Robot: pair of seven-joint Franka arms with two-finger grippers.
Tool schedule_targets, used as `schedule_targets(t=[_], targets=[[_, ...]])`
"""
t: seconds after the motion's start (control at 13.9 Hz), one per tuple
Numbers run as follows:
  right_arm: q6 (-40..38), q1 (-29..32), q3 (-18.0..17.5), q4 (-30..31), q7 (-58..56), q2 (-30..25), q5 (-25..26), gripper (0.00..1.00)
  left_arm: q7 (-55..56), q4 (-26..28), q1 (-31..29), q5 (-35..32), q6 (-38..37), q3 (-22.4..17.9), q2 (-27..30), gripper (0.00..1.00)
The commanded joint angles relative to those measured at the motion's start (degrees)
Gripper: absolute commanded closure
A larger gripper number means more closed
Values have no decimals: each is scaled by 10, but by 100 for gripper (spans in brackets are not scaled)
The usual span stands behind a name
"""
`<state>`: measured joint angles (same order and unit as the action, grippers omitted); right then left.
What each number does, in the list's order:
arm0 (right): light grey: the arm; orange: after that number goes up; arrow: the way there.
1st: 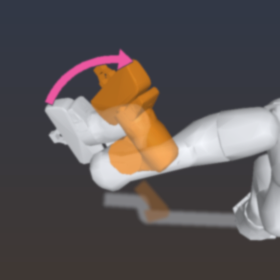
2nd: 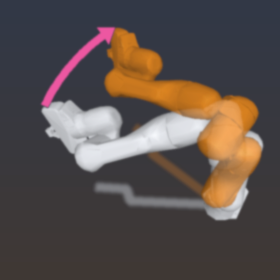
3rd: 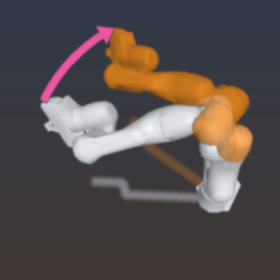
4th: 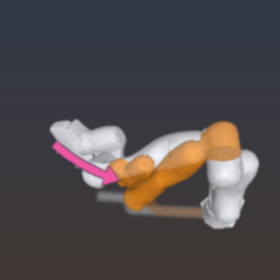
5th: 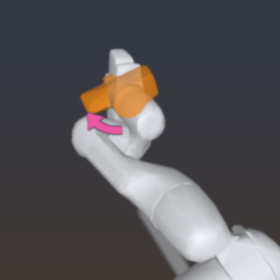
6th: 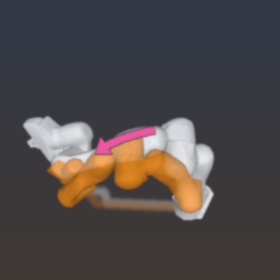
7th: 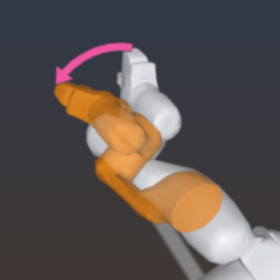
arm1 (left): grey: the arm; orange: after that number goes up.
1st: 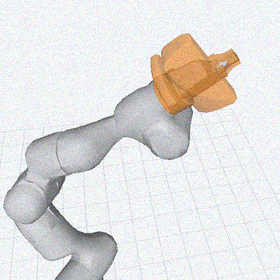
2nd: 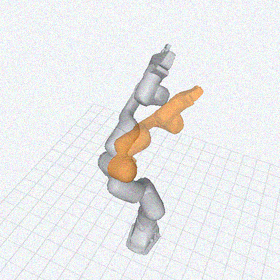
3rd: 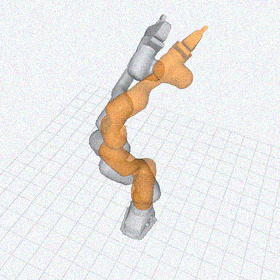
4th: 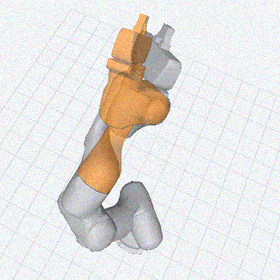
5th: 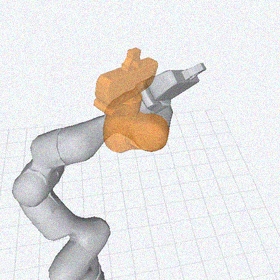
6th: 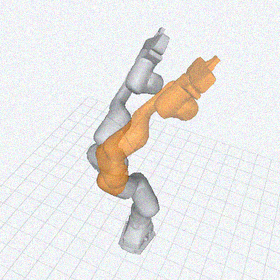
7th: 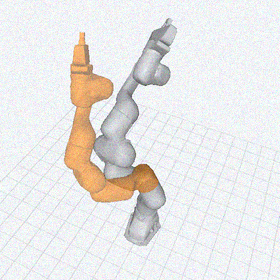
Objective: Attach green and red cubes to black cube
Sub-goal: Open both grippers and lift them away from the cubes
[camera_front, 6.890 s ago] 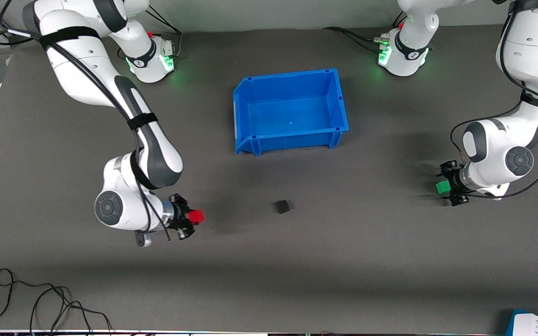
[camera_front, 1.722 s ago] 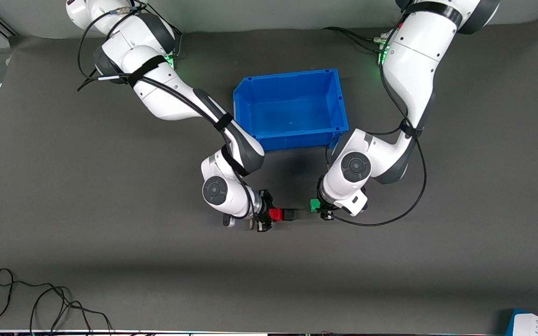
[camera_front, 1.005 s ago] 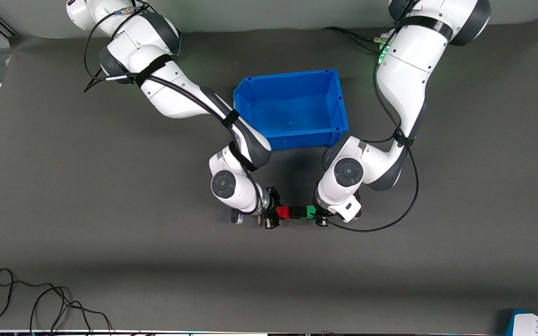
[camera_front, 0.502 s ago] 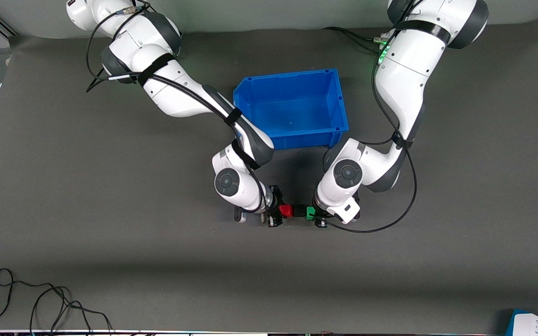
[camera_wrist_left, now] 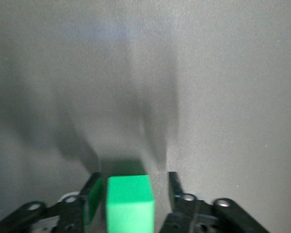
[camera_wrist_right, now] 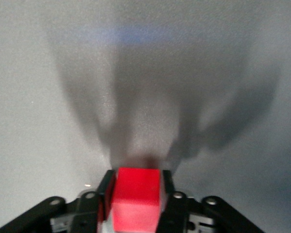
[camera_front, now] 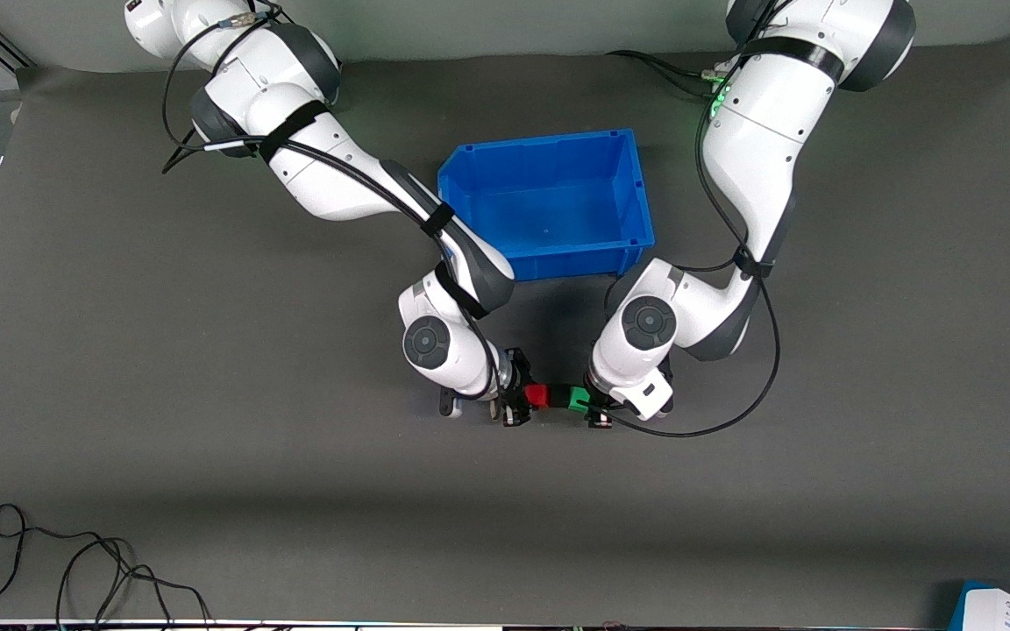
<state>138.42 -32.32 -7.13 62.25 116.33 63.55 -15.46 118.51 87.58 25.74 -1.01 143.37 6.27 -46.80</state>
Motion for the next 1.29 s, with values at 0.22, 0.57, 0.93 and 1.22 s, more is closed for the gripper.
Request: schedule_targets(t=[0.22, 0.57, 0.93, 1.22], targets=[[-2, -1, 9, -13, 10, -1, 12, 0, 1, -17, 7, -8, -12, -8, -5, 0], [-3, 5, 22, 18, -3, -60, 114, 0, -8, -93, -18, -18, -135, -13, 7, 0], [-27, 45, 21, 104, -92, -159, 115, 0, -118, -110, -50, -28, -220, -13, 69, 0], [-61, 79, 24, 114, -255, -208, 116, 0, -247, -106, -96, -24, -337, -12, 142, 0]])
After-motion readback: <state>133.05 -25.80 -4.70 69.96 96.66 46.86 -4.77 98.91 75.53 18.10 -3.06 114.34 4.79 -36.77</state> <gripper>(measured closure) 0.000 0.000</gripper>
